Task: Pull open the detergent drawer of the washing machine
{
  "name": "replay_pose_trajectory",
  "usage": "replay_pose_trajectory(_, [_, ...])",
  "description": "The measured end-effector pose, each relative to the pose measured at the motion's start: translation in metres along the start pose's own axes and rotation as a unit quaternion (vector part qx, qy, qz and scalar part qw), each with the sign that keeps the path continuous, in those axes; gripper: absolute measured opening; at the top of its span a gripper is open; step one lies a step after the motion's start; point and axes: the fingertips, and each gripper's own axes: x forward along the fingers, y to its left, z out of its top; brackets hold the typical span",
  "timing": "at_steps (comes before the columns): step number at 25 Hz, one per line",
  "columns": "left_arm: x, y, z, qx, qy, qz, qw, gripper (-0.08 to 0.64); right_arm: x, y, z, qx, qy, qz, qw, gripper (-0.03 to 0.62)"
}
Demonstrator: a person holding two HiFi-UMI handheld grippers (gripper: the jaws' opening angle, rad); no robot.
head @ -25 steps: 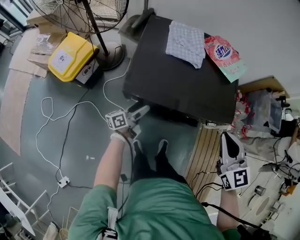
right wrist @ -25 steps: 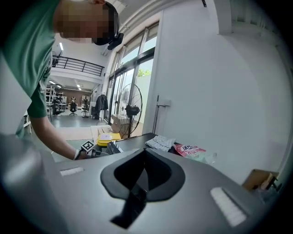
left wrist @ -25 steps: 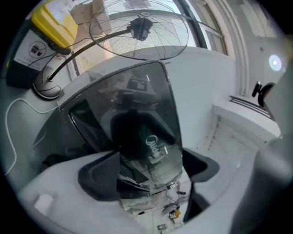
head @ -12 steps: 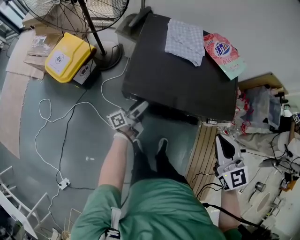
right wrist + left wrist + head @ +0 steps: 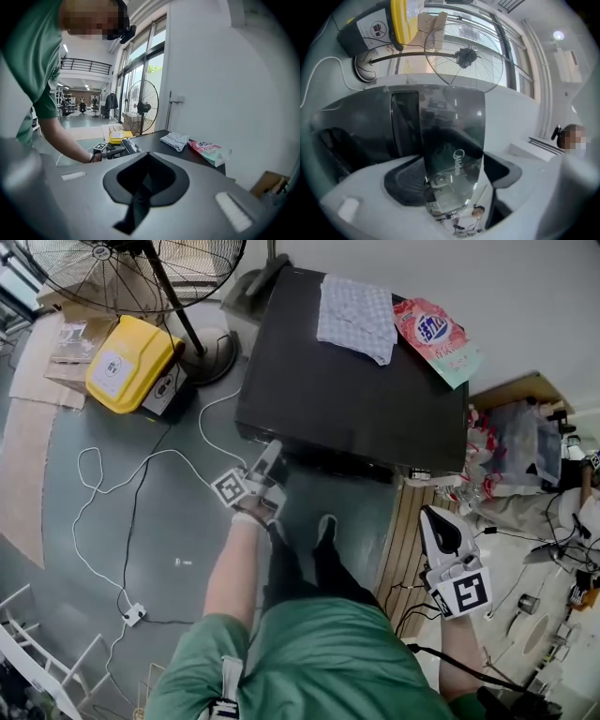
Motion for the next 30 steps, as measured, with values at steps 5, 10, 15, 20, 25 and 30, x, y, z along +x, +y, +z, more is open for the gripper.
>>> replay_pose_trajectory(5, [0.0,0.001,-0.004,0.014,0.017,0.011,0.9997,0.383,-0.005,-0.008,-0.006,0.003,0.005,-0.004,1.0,-0.003])
replay_pose_trajectory(10, [-0.002,0.001,-0.005,0.011,0.016,0.01,0.9998,0.376,-0.006,-0.009,-0.002,0.001,0.002,0.001,1.0,-0.003])
replay_pose_trajectory(15, [-0.013,0.014,-0.012,0.035,0.03,0.039,0.9982,0.304,-0.006,-0.012,-0.008,0.002,0.008,0.003,1.0,-0.003])
replay_pose_trajectory(20, [-0.015,0.011,-0.008,0.028,0.015,0.041,0.9986,0.376,-0.002,-0.01,-0.008,0.014,0.001,0.008,1.0,-0.003])
replay_pose_trajectory(25, [-0.002,0.004,-0.007,0.027,0.02,0.023,0.9992,0.388,0.005,0.005,-0.005,0.003,0.004,0.021,1.0,-0.003])
replay_pose_trajectory(30, [0.0,0.002,-0.006,0.011,0.006,0.005,0.9999,0.373,0.004,0.008,-0.009,0.008,0.011,0.021,1.0,-0.003])
